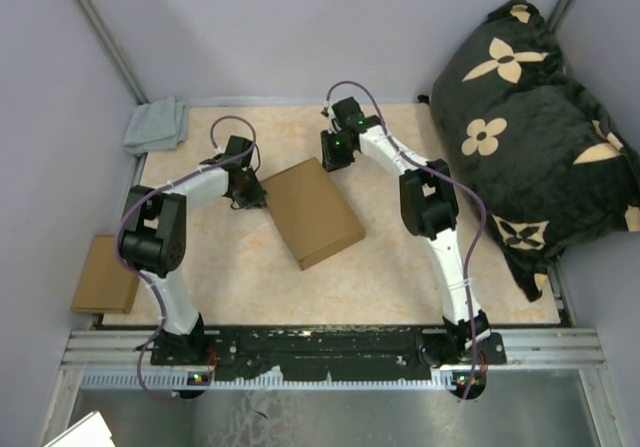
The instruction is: Fold the paper box
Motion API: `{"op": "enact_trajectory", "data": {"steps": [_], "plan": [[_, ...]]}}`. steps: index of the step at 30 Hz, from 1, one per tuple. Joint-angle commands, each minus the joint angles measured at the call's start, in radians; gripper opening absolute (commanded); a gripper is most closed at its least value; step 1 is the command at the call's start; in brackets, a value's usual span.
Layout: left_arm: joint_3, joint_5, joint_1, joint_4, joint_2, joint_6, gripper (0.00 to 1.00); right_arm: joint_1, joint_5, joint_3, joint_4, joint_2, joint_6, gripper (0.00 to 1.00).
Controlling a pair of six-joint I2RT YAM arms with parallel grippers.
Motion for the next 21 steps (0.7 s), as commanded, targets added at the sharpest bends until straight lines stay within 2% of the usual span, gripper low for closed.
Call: {"op": "enact_trajectory", "data": {"steps": [1, 4, 7, 8, 11, 12, 13, 14, 15, 16, 21], "plan": [[-0.037, 0.082, -0.044, 0.128, -0.066, -0.007, 0.20, 0.026, -0.075, -0.052, 0.010, -0.097, 0.021, 0.26], [-0.082, 0.037, -0.037, 0.027, -0.142, 0.006, 0.20, -0.021, -0.068, -0.045, 0.011, -0.105, 0.058, 0.25], [-0.132, -0.033, -0.035, -0.056, -0.241, 0.008, 0.22, -0.049, 0.023, -0.026, -0.002, -0.146, 0.071, 0.25], [-0.149, -0.044, -0.034, -0.069, -0.276, 0.012, 0.24, -0.055, 0.070, -0.036, 0.005, -0.176, 0.075, 0.25], [-0.192, -0.060, -0.032, -0.090, -0.388, 0.032, 0.41, -0.066, 0.203, -0.141, 0.087, -0.317, 0.075, 0.30], [-0.204, -0.057, -0.032, -0.094, -0.425, 0.043, 0.49, -0.066, 0.234, -0.182, 0.122, -0.377, 0.070, 0.36], [-0.215, -0.048, -0.032, -0.094, -0.456, 0.053, 0.64, -0.066, 0.256, -0.232, 0.154, -0.433, 0.065, 0.48], [-0.228, -0.035, -0.032, -0.089, -0.488, 0.067, 0.83, -0.068, 0.271, -0.283, 0.186, -0.488, 0.060, 0.70], [-0.242, -0.022, -0.032, -0.085, -0.516, 0.075, 0.97, -0.068, 0.277, -0.334, 0.215, -0.544, 0.052, 0.93], [-0.257, -0.010, -0.032, -0.080, -0.540, 0.083, 1.00, -0.068, 0.277, -0.390, 0.241, -0.593, 0.044, 0.99], [-0.319, 0.010, -0.032, -0.081, -0.617, 0.094, 1.00, -0.068, 0.322, -0.597, 0.223, -0.772, 0.051, 0.99]]}}
